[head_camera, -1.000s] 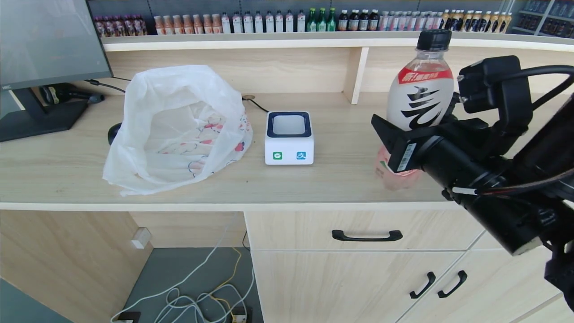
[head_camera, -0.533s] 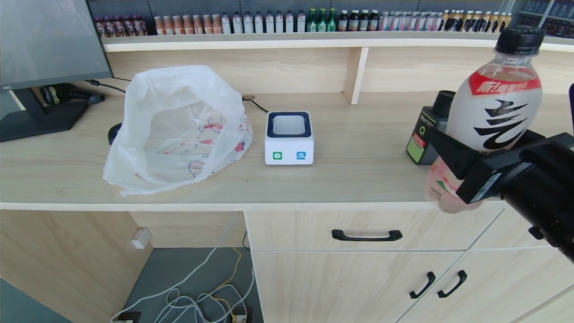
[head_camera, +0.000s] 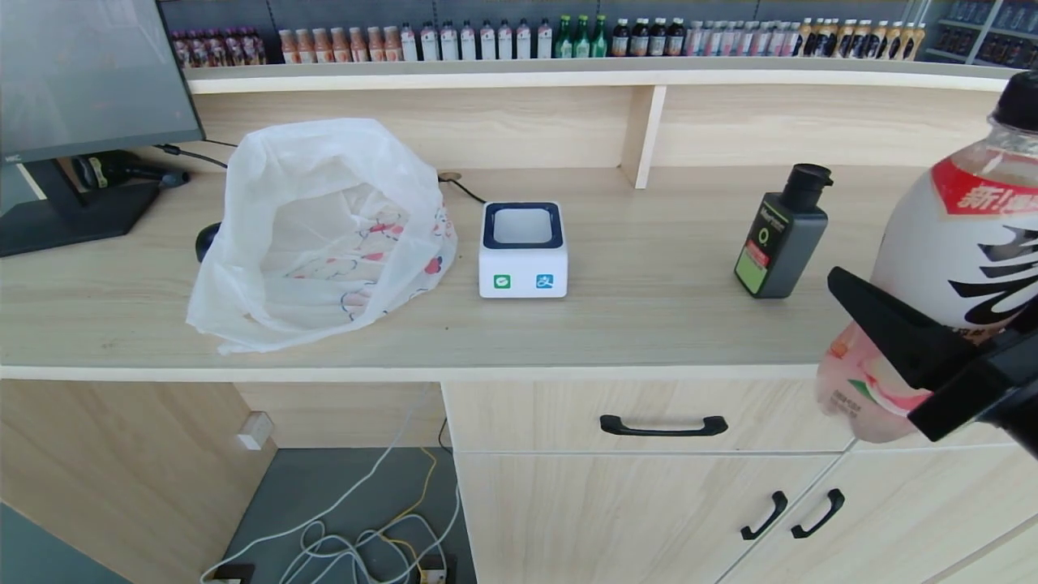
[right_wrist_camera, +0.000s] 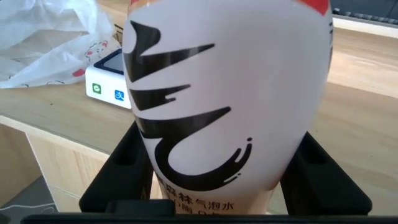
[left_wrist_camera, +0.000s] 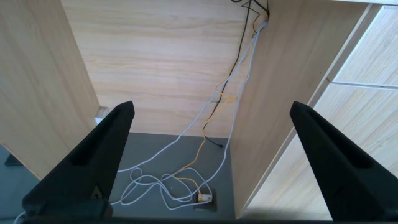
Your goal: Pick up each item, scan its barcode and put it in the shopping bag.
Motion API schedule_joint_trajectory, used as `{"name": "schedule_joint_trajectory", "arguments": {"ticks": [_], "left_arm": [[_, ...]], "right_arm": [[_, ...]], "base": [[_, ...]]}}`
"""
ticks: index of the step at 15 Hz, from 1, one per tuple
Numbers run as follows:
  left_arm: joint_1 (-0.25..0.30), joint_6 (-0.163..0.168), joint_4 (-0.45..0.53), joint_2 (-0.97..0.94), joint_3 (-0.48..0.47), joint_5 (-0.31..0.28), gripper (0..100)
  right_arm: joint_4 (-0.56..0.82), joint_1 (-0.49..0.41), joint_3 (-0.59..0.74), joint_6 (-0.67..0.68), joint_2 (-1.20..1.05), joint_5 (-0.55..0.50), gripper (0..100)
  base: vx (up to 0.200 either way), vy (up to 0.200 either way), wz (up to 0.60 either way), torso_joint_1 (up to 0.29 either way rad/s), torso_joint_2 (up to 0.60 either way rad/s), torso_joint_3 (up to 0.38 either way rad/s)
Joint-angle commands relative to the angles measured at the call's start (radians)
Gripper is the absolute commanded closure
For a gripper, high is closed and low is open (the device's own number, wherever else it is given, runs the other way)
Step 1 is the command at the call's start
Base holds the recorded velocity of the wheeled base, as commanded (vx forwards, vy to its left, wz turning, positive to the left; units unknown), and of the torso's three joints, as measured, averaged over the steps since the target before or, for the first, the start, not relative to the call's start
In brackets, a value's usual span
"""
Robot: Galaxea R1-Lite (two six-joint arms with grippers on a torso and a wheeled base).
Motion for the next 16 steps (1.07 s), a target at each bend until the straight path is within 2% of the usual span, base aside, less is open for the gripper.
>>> {"name": "schedule_joint_trajectory", "arguments": {"ticks": [1, 6, 9, 11, 14, 16], "left_arm": [[0.0, -0.001, 0.0, 0.0, 0.0, 0.0, 0], [0.0, -0.001, 0.0, 0.0, 0.0, 0.0, 0], [0.0, -0.001, 0.0, 0.0, 0.0, 0.0, 0], [0.0, -0.001, 0.0, 0.0, 0.0, 0.0, 0], [0.0, -0.001, 0.0, 0.0, 0.0, 0.0, 0], [0.0, -0.001, 0.0, 0.0, 0.0, 0.0, 0]], "right_arm": [[0.003, 0.079, -0.004, -0.01, -0.001, -0.004, 100], [0.003, 0.245, -0.007, -0.082, 0.067, -0.001, 100], [0.001, 0.315, -0.064, -0.208, 0.153, 0.041, 100], [0.001, 0.329, -0.082, -0.292, 0.166, 0.049, 100], [0.0, 0.43, -0.094, -0.36, 0.217, 0.045, 100], [-0.002, 0.464, -0.117, -0.435, 0.234, 0.049, 100]], "base": [[0.0, 0.0, 0.0, 0.0, 0.0, 0.0], [0.0, 0.0, 0.0, 0.0, 0.0, 0.0], [0.0, 0.0, 0.0, 0.0, 0.0, 0.0], [0.0, 0.0, 0.0, 0.0, 0.0, 0.0], [0.0, 0.0, 0.0, 0.0, 0.0, 0.0], [0.0, 0.0, 0.0, 0.0, 0.0, 0.0]]}}
